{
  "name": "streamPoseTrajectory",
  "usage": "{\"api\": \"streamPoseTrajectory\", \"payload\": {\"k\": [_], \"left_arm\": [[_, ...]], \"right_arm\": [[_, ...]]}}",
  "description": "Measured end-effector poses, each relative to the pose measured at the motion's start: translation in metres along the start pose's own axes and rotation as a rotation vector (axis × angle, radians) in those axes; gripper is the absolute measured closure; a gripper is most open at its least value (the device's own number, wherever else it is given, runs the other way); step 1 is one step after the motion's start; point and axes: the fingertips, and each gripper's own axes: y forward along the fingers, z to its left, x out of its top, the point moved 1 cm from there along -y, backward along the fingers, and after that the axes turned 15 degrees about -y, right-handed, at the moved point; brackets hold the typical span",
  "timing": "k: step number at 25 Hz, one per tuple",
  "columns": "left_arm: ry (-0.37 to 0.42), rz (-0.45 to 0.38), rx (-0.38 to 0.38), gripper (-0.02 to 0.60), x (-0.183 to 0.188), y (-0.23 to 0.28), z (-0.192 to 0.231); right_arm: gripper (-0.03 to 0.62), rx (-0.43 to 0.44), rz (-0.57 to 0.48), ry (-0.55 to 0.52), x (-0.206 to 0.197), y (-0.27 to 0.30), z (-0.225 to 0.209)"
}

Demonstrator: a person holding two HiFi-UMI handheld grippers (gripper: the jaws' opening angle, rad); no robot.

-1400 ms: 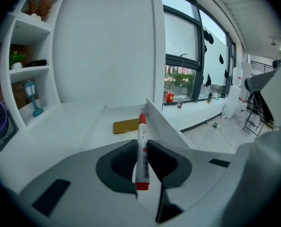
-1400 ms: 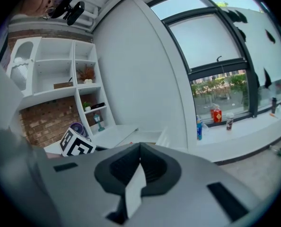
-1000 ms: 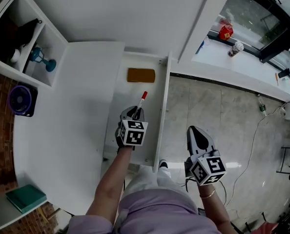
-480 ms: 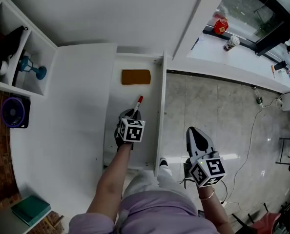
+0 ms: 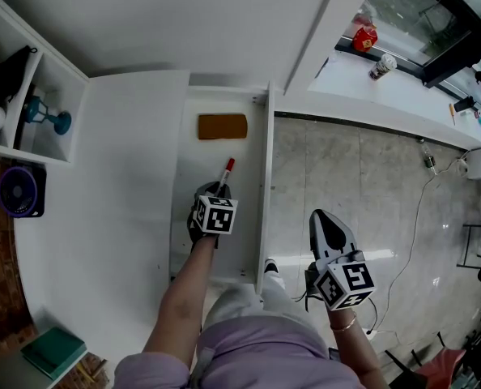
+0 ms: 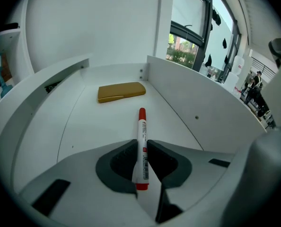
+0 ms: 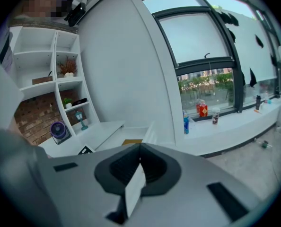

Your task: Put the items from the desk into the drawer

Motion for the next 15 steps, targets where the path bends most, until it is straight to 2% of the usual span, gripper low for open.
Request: {"api": "streamPoseTrajectory", "payload": {"k": [15], "left_arm": [[-0.013, 0.03, 0.006, 0.511, -0.0063, 0.0088, 0.0015]], "right_arm": [[0.589, -0.003, 0.01, 0.01, -0.0063, -0.0008, -0.0038]]}}
